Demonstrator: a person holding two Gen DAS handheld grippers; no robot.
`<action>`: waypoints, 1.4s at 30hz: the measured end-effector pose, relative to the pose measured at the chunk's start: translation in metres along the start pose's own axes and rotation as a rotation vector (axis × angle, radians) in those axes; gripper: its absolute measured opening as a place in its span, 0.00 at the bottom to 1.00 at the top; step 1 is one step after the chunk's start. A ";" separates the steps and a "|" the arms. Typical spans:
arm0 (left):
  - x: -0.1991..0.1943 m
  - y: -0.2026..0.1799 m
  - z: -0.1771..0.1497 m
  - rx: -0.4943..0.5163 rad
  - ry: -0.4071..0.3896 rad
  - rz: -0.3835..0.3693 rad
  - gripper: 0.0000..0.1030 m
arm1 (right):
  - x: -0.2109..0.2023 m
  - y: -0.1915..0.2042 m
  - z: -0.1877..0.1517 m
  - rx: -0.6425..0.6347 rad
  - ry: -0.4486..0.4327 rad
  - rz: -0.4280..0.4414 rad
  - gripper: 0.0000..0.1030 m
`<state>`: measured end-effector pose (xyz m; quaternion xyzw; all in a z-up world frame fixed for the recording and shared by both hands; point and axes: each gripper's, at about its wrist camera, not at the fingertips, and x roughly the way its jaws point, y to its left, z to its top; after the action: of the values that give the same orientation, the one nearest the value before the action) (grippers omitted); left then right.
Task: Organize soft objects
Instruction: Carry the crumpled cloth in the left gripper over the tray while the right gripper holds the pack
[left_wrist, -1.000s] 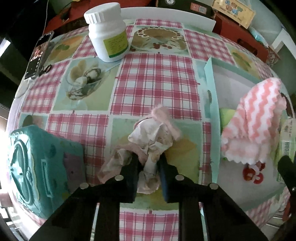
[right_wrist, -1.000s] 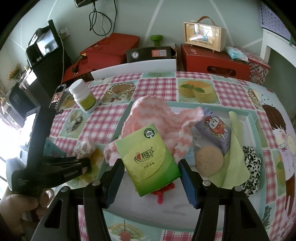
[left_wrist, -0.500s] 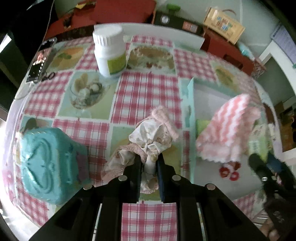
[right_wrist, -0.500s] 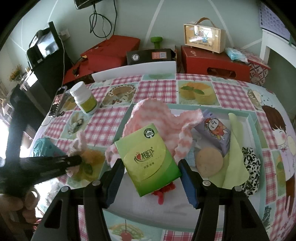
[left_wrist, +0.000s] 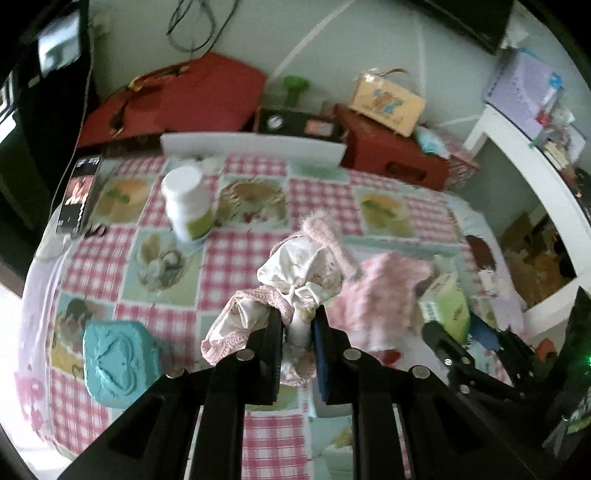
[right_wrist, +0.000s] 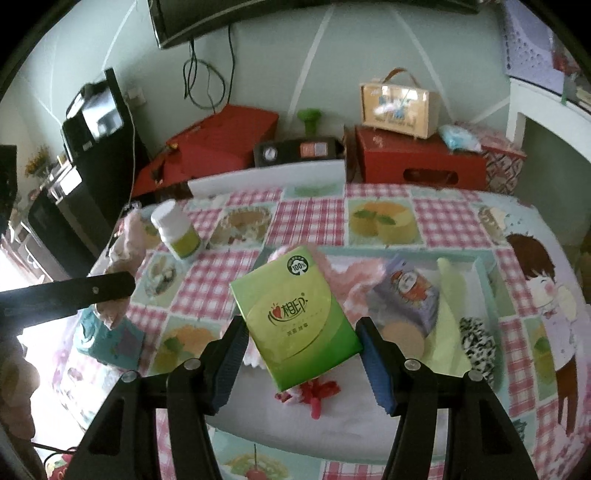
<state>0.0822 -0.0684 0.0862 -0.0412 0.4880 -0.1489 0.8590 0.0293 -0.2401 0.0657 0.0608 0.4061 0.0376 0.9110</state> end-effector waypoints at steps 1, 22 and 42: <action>-0.002 -0.005 0.002 0.013 -0.003 -0.009 0.15 | -0.003 -0.002 0.001 0.005 -0.010 -0.004 0.61; 0.059 -0.065 -0.016 0.140 0.134 -0.072 0.15 | -0.009 -0.081 -0.012 0.170 0.030 -0.139 0.61; 0.125 -0.058 -0.057 0.130 0.300 -0.045 0.16 | 0.062 -0.070 -0.046 0.164 0.247 -0.075 0.62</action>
<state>0.0810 -0.1564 -0.0345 0.0261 0.5990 -0.2037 0.7739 0.0376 -0.2984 -0.0204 0.1146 0.5189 -0.0227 0.8468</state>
